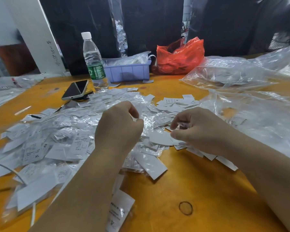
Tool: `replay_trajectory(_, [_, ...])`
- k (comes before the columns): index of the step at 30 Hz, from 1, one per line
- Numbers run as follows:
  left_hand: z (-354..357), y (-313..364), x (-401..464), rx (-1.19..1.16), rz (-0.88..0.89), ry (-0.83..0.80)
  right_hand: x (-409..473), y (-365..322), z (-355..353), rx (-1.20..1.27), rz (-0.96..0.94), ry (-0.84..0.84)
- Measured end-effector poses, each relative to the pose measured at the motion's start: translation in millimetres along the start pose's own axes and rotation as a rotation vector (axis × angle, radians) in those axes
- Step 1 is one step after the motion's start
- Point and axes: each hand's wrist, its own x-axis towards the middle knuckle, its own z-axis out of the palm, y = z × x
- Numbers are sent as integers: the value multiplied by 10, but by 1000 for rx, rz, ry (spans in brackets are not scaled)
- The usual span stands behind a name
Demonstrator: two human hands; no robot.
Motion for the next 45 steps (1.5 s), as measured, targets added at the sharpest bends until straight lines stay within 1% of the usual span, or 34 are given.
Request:
replay_trajectory(3, [19, 27, -18, -26, -27, -142, -7, -11, 35, -43, 25, -78])
replay_trajectory(6, [19, 51, -39, -42, -60, -222, -24, -33, 89, -163, 24, -152])
replay_trajectory(9, [14, 77, -51, -59, -68, -250, -36, -59, 126, -231, 11, -129])
replay_trajectory(12, [12, 102, -59, -117, -90, -279, -28, -45, 135, -221, -19, -116])
replay_trajectory(15, [11, 113, -66, -184, -97, -288, -1, -27, 123, -116, -59, -87])
replay_trajectory(17, [5, 113, -63, -208, -91, -268, 37, -12, 94, -3, -65, -37])
replay_trajectory(19, [0, 113, -54, -232, -87, -246, 64, -11, 49, 199, -24, 25])
replay_trajectory(20, [0, 114, -50, -248, -86, -245, 73, -13, 27, 344, 21, 33])
replay_trajectory(22, [14, 121, -43, -328, -82, -274, 99, -23, 3, 640, 142, -19])
replay_trajectory(24, [30, 135, -39, -457, -89, -337, 101, -35, -7, 803, 224, -90])
replay_trajectory(27, [30, 160, -60, -588, -68, -402, 58, -50, -6, 888, 216, -227])
replay_trajectory(29, [31, 168, -80, -637, -51, -390, 44, -92, 8, 932, 211, -294])
replay_trajectory(31, [23, 163, -82, -629, -57, -329, 55, -123, 16, 1022, 238, -332])
replay_trajectory(33, [16, 144, -71, -562, -63, -249, 68, -116, -7, 1191, 295, -349])
replay_trajectory(36, [10, 143, -84, -499, 1, -181, 44, -110, -75, 1378, 356, -361])
replay_trajectory(40, [33, 191, -122, -430, 90, -250, 18, -94, -57, 1415, 357, -525])
replay_trajectory(43, [22, 233, -138, -444, 92, -332, 35, -68, -41, 1397, 297, -625])
replay_trajectory(45, [2, 260, -147, -481, 84, -387, 43, -62, -39, 1411, 269, -657])
